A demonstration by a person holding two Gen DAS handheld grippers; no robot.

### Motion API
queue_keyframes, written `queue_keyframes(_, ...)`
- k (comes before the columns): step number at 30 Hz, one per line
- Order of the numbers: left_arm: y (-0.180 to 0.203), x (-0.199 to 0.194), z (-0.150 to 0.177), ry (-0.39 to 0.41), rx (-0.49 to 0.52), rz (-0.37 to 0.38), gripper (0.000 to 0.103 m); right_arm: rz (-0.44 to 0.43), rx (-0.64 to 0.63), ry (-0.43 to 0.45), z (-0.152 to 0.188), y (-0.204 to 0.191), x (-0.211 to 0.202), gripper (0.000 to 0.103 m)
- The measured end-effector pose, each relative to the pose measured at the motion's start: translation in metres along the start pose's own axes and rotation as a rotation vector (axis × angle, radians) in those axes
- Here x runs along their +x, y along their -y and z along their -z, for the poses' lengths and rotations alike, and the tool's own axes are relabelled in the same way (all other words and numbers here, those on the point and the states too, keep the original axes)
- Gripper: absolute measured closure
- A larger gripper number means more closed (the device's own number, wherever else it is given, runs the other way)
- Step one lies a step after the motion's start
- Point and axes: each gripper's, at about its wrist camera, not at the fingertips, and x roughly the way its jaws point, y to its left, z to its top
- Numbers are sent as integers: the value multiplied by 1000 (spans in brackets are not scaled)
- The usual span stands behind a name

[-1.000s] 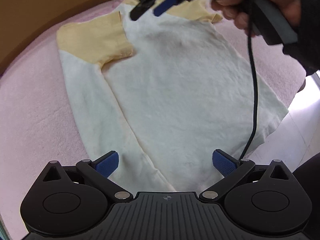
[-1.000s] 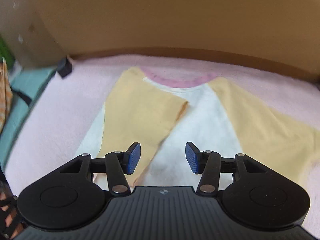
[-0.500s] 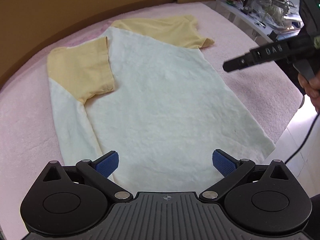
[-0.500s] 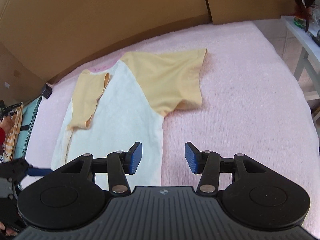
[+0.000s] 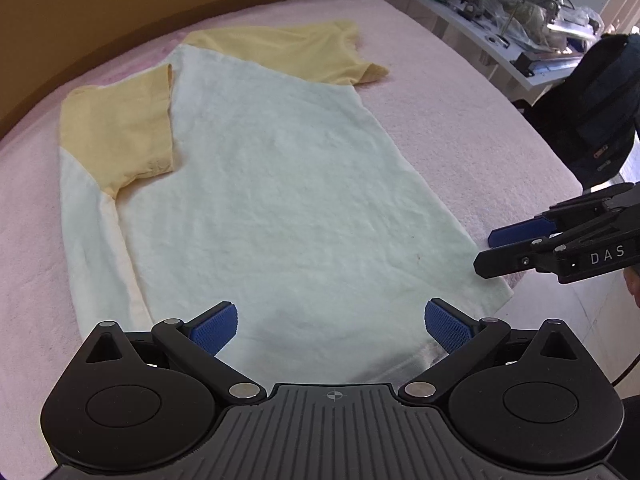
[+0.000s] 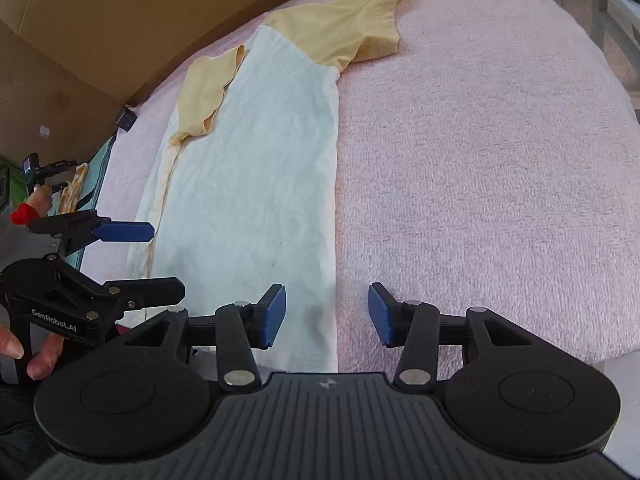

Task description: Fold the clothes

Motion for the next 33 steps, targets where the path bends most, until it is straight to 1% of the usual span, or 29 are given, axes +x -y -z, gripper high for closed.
queue_keyframes(5,11,0,2,-2,34,-2,0,-39,7,-21,2,-3,5,53)
queue_keyframes(7,10,-1,2,0,28,-7,0,-45,18,-22,0,-2,7,56)
queue_keyframes(8,9,-1,2,1,24,-9,0,-42,26,-24,-2,0,8,63)
queue_keyframes(9,8,-2,2,2,21,-11,0,-35,35,-27,-4,1,9,75)
queue_keyframes(10,7,-2,2,3,18,-13,0,-28,43,-31,-5,3,10,80)
queue_keyframes(11,6,-3,3,4,14,-16,0,-25,46,-37,-6,5,11,92)
queue_keyframes(12,5,-4,3,5,11,-18,0,-26,46,-45,-7,6,12,97)
queue_keyframes(15,7,-4,3,3,27,-18,0,-34,55,-64,-10,9,14,99)
queue_keyframes(16,9,-4,4,2,38,-16,0,-41,64,-67,-11,10,14,99)
queue_keyframes(17,11,-3,4,0,48,-15,0,-50,76,-67,-12,11,14,102)
queue_keyframes(19,14,-3,5,-2,68,-13,0,-71,101,-67,-15,12,13,102)
queue_keyframes(23,25,-4,5,15,115,25,0,-131,145,-63,-21,12,10,102)
queue_keyframes(27,36,-4,5,31,162,62,0,-148,150,-65,-26,9,11,102)
queue_keyframes(29,42,-4,4,40,186,81,0,-190,193,-67,-28,11,12,102)
queue_keyframes(33,54,-7,2,73,208,166,0,-248,266,-69,-33,12,15,102)
